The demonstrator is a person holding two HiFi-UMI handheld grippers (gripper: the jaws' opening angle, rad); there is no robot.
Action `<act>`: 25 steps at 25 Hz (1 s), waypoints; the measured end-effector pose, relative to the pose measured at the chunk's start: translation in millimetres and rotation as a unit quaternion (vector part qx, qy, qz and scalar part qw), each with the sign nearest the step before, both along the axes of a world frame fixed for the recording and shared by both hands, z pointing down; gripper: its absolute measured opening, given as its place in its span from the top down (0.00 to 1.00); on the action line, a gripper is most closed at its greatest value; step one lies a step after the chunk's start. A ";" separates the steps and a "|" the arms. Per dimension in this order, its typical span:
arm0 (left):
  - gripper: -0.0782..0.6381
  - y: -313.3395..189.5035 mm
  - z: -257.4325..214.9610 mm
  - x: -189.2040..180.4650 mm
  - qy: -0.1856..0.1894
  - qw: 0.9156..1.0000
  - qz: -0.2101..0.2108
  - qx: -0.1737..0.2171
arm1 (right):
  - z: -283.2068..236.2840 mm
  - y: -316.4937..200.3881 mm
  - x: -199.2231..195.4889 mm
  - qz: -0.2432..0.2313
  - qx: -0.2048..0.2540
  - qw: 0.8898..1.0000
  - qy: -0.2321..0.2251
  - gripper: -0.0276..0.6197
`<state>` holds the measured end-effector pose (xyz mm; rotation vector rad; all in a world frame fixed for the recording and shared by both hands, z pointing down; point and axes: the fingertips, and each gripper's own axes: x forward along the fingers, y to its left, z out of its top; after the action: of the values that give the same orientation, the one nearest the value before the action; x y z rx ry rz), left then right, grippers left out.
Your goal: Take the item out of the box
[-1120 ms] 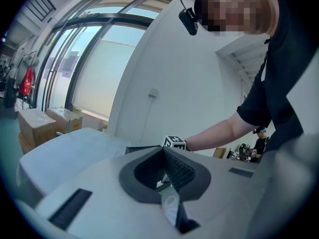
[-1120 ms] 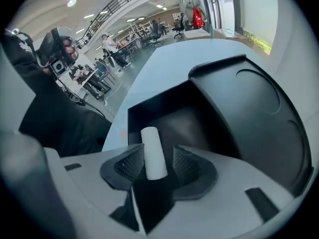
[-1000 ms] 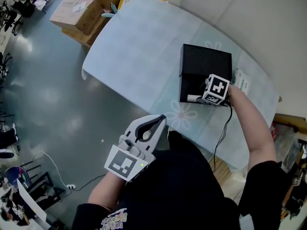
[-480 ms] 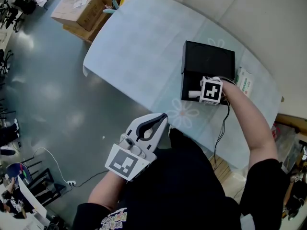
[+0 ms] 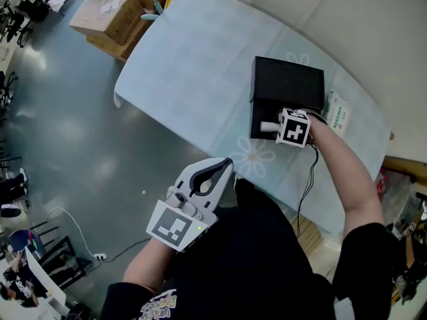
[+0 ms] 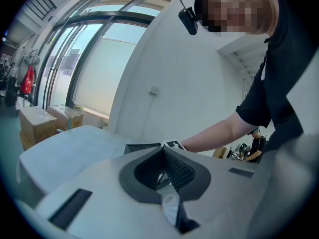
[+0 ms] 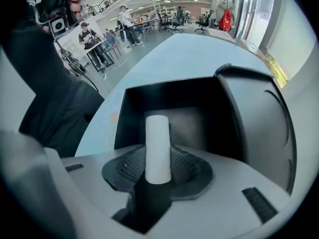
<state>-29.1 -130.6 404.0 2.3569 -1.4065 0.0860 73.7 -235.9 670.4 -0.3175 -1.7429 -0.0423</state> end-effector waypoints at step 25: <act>0.88 38.3 -20.6 -10.2 -0.006 0.999 0.026 0.031 | -52.5 -8.1 -0.7 0.161 0.084 0.977 -0.112 0.74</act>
<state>-39.3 -92.3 383.4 2.4465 -1.3729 0.0720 73.0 -244.0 617.9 0.0991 -1.9813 0.0101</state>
